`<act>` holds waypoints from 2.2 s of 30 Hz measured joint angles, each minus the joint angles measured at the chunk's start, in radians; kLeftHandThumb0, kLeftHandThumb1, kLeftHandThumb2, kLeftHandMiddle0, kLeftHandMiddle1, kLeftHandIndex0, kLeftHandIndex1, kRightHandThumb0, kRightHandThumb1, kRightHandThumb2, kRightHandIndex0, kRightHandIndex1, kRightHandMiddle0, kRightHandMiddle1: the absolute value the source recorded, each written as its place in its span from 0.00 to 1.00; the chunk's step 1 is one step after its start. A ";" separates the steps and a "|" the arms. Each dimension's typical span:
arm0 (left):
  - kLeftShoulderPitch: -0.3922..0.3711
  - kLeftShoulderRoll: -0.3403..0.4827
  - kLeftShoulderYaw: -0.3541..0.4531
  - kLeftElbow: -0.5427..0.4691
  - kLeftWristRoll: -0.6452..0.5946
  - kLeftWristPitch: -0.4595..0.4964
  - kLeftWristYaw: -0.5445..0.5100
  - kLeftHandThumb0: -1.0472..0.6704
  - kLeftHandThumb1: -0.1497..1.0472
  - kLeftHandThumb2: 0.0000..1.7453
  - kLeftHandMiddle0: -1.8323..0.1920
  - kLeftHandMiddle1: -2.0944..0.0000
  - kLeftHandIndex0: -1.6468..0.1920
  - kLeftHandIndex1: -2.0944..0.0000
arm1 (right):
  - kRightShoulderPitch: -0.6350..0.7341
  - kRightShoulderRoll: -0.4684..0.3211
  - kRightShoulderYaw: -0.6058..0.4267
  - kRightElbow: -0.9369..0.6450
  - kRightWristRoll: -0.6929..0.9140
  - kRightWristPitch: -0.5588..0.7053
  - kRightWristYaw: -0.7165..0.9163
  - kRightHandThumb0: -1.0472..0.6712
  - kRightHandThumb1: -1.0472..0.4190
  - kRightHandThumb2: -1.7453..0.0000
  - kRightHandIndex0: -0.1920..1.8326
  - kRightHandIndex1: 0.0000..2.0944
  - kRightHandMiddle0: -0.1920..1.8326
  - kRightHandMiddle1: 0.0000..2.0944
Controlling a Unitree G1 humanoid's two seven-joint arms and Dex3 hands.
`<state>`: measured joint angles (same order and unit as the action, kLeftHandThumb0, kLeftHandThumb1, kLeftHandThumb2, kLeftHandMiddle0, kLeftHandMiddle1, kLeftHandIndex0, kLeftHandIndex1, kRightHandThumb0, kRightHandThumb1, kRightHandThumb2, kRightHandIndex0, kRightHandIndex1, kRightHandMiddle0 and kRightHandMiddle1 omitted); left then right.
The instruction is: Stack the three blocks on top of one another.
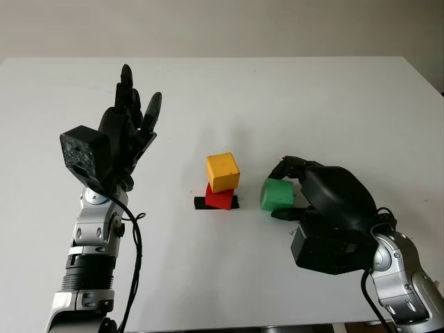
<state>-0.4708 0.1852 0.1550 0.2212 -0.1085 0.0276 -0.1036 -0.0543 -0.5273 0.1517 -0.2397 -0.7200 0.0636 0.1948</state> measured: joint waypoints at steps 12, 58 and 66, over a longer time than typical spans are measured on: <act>0.002 0.004 -0.001 -0.002 0.006 0.002 -0.002 0.21 1.00 0.24 1.00 0.99 1.00 0.98 | -0.166 -0.035 -0.061 0.078 0.076 -0.035 0.025 0.40 0.05 0.97 0.31 0.04 0.30 0.62; 0.010 0.003 0.000 -0.007 -0.014 -0.012 -0.003 0.18 1.00 0.30 1.00 1.00 1.00 1.00 | -0.786 0.042 -0.006 0.409 0.657 0.206 0.570 0.33 0.05 0.97 0.27 0.02 0.27 0.80; 0.010 0.003 -0.001 -0.008 -0.014 -0.012 -0.003 0.18 1.00 0.30 1.00 1.00 1.00 1.00 | -0.665 0.074 -0.033 0.339 0.728 0.324 0.522 0.34 0.05 0.97 0.25 0.00 0.25 0.81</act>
<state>-0.4604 0.1882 0.1542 0.2133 -0.1223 0.0155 -0.1068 -0.7192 -0.4537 0.1188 0.0990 0.0084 0.3878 0.7167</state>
